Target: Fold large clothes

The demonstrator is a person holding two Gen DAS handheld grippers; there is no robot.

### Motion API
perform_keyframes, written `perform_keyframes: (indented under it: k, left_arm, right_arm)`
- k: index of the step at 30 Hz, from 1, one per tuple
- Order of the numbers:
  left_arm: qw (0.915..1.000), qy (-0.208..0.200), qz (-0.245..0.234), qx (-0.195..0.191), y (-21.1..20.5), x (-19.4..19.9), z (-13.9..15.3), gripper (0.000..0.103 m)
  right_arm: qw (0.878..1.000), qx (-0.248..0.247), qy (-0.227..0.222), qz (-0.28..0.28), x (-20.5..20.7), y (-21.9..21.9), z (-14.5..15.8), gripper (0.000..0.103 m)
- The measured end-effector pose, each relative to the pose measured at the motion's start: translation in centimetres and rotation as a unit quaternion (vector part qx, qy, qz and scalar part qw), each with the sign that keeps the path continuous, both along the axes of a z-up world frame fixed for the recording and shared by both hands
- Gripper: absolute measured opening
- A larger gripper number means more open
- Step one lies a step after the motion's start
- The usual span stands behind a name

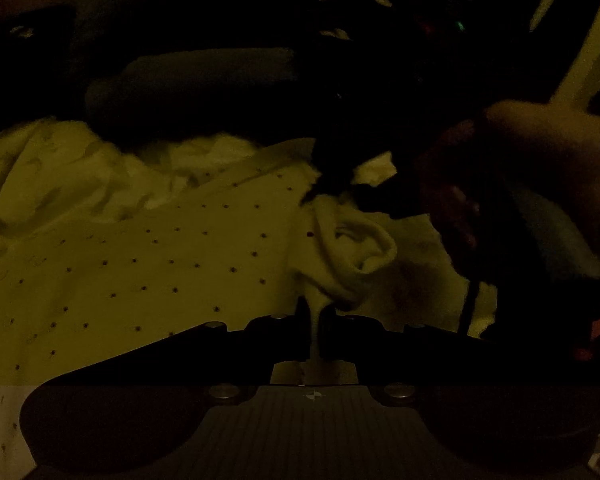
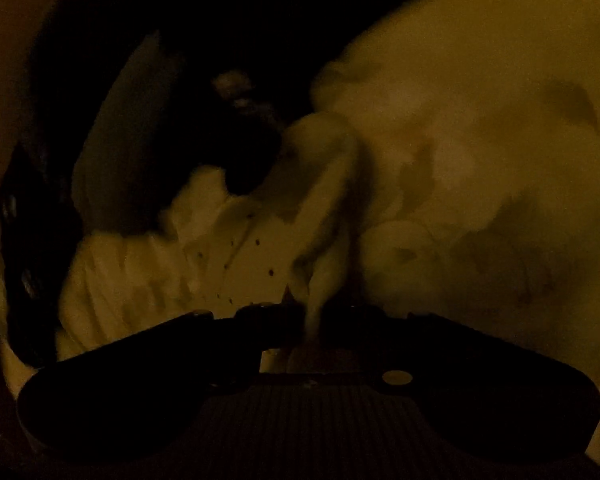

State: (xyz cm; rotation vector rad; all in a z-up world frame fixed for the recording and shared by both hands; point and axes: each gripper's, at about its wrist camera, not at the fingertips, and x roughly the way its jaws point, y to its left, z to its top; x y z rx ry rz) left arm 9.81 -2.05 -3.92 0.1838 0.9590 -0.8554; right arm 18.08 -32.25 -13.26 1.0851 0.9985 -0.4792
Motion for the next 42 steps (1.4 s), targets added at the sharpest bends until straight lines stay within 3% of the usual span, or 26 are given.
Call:
perform_keyframes:
  k: [2,5,9,11,13,16,19,21,24,27,30,31,32,33,36,39,42]
  left_arm:
    - [0.9998,-0.004,0.018,-0.007,1.1,0.4,0.3,0.035]
    - [0.998,-0.002,0.058,-0.025,3.7,0.9,1.1,0.034]
    - [0.9888,0.0,0.14,-0.052,9.6,1.6,2.7,0.035]
    - [0.9795,-0.001,0.195,-0.05,13.1,1.8,3.0,0.034]
    - [0.965,0.009,0.259,-0.042,16.9,1.8,2.8,0.034]
    - [0.9364,0.038,0.348,-0.019,22.2,1.8,1.4,0.032]
    - [0.9203,0.088,0.381,0.002,24.9,1.8,-0.9,0.036]
    - [0.9111,0.095,0.401,0.011,26.3,1.3,-1.8,0.035]
    - [0.9003,0.102,0.422,0.024,27.8,0.8,-2.6,0.035]
    - [0.8937,0.116,0.433,0.021,28.9,0.7,-2.8,0.035]
    - [0.8986,0.11,0.425,0.003,29.1,1.3,-2.0,0.039]
    - [0.9049,0.101,0.413,-0.006,28.9,1.6,-1.7,0.07]
    - [0.912,0.091,0.4,-0.008,28.6,1.9,-1.6,0.092]
    - [0.9199,0.079,0.384,-0.006,28.2,2.1,-1.4,0.101]
    - [0.9406,0.029,0.338,0.003,26.9,2.9,-0.9,0.103]
    - [0.959,0.014,0.282,0.027,25.6,4.0,-1.7,0.103]
    - [0.9694,0.009,0.241,0.048,25.1,4.3,-2.5,0.103]
  right_arm:
    - [0.998,-0.043,0.0,0.044,0.9,1.3,1.5,0.014]
    - [0.995,-0.068,-0.033,0.07,2.2,3.7,3.7,0.013]
    - [0.983,-0.096,-0.07,0.143,5.9,9.0,5.9,0.013]
    - [0.973,-0.095,-0.094,0.19,7.6,12.2,6.7,0.013]
    - [0.964,-0.087,-0.109,0.225,9.3,15.6,6.9,0.013]
    - [0.953,-0.08,-0.113,0.27,11.4,20.4,6.7,0.013]
    - [0.944,-0.078,-0.079,0.312,13.7,24.6,4.6,0.018]
    - [0.939,-0.071,-0.062,0.331,13.7,26.3,3.3,0.02]
    - [0.933,-0.054,-0.071,0.349,13.5,28.2,2.5,0.028]
    - [0.934,-0.021,-0.084,0.348,13.6,28.0,2.5,0.044]
    - [0.93,-0.038,-0.093,0.354,13.9,28.5,2.7,0.045]
    - [0.933,-0.055,-0.088,0.345,13.6,28.2,3.0,0.048]
    - [0.938,-0.058,-0.086,0.332,13.2,27.6,3.2,0.051]
    - [0.944,-0.05,-0.086,0.316,12.6,26.8,3.2,0.056]
    - [0.959,-0.025,-0.082,0.271,10.2,24.0,3.1,0.059]
    - [0.966,-0.025,-0.065,0.251,7.5,22.2,2.7,0.061]
    - [0.971,-0.022,-0.043,0.236,4.4,20.6,2.1,0.063]
